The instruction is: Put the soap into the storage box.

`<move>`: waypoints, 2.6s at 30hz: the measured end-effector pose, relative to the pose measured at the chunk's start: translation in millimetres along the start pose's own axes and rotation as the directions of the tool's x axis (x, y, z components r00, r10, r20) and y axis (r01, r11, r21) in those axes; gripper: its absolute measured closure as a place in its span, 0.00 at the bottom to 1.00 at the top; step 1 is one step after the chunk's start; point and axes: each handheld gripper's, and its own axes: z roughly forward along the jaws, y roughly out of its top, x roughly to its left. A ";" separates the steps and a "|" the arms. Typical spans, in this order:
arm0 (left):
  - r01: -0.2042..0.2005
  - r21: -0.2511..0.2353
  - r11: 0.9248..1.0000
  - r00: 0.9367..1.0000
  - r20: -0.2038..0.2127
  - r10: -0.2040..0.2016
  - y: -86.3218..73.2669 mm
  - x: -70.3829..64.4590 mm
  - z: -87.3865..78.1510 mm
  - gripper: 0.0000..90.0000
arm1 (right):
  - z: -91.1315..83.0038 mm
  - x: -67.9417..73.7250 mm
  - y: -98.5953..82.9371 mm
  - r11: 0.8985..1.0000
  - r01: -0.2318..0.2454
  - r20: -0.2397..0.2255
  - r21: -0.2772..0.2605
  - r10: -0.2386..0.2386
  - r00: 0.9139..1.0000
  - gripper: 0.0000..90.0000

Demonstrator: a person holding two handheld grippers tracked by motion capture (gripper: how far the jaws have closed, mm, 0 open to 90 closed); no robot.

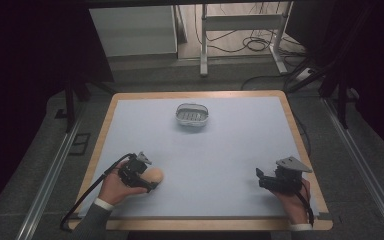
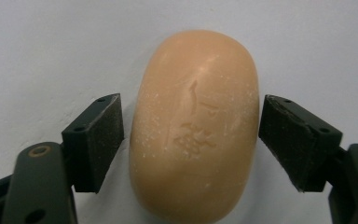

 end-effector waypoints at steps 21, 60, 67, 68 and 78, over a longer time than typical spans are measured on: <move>-0.026 -0.007 1.000 1.000 -0.003 0.026 -0.3 4.3 -6.1 0.35 | -0.8 -0.6 0.0 1.000 0.004 0.027 0.001 -0.004 1.000 0.08; -0.034 -0.071 0.997 0.999 -0.036 0.032 42.8 20.5 -30.8 0.35 | -1.2 -2.9 -0.6 1.000 0.002 0.023 -0.003 -0.002 1.000 0.08; -0.031 -0.091 0.995 0.998 -0.048 0.027 50.1 22.7 -34.5 0.35 | -1.0 -3.0 -0.7 1.000 0.004 0.021 -0.001 -0.004 1.000 0.08; -0.031 -0.091 0.995 0.998 -0.048 0.027 50.1 22.7 -34.5 0.35 | -1.0 -3.0 -0.7 1.000 0.004 0.021 -0.001 -0.004 1.000 0.08; -0.044 -0.096 0.994 0.998 -0.055 0.039 63.7 23.6 -37.6 0.35 | 0.0 -2.7 -1.3 1.000 0.007 0.016 0.007 -0.007 1.000 0.08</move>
